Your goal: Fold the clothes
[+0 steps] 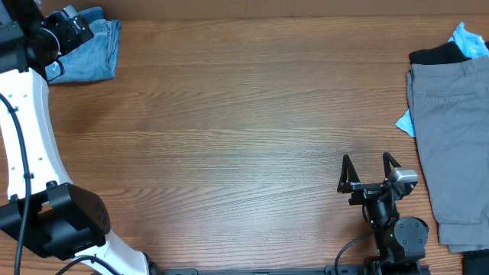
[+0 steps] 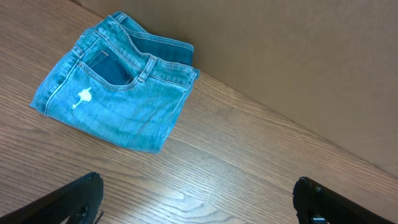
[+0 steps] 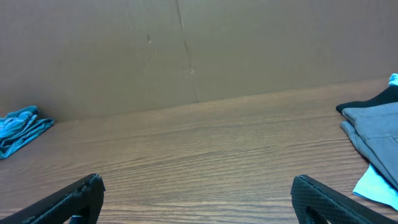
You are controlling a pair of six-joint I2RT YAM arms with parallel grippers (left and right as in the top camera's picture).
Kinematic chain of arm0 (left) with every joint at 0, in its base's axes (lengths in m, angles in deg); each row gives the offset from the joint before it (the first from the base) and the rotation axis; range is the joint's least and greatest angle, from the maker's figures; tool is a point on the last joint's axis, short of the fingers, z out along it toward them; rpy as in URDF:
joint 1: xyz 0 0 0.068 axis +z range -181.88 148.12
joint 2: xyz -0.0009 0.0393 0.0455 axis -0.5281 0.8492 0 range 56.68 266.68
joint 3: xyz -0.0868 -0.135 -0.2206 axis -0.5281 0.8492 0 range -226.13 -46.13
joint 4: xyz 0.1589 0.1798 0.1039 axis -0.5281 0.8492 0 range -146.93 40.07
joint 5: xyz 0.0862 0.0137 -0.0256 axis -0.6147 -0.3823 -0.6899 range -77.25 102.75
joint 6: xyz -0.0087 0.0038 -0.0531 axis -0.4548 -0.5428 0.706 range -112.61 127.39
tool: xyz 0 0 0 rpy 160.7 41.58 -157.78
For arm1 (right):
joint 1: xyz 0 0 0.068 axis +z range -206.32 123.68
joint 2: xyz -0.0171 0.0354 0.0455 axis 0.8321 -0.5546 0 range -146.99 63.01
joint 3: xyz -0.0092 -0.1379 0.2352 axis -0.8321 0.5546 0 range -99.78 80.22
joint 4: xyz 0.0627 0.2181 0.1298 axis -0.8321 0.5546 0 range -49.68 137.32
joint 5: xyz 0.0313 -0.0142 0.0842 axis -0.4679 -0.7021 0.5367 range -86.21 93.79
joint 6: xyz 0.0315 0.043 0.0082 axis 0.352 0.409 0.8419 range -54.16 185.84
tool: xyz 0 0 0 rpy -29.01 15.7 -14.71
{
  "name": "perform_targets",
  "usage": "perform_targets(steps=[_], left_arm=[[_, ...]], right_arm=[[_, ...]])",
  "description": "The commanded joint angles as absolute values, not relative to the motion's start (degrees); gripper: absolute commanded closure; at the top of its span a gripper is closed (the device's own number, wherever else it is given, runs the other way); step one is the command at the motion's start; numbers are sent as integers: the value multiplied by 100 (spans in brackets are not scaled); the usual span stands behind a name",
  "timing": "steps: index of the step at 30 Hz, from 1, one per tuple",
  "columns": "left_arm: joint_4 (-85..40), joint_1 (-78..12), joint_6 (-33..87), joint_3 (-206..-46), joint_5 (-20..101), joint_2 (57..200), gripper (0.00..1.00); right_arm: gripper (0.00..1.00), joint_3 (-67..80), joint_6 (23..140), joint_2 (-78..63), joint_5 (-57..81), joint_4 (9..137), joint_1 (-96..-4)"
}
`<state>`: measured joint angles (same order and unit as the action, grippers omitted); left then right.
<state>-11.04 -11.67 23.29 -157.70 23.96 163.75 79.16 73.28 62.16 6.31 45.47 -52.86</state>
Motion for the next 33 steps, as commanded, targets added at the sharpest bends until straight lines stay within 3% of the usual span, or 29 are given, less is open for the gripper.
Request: perform_targets(steps=[1,8,16,29,33], left_arm=[[-1104,-1209,2259,-15783,2435,16429,0],[-990,-1292,2259,-15765,2426,16043,0],[-984,-1602,2259,-15073,2422,14456,0],[-903,-3071,2262,-10784,2424,10607,0],[-391,-3119,2262,-9781,2435,9743,0]], right_arm=[[0,7975,7308,6284,553,4510,-5248],[0,7975,7308,6284,553,4510,-5248],[0,7975,7308,6284,553,4510,-5248],[0,7975,7308,6284,553,4510,-5248],[0,7975,7308,6284,553,4510,-5248]])
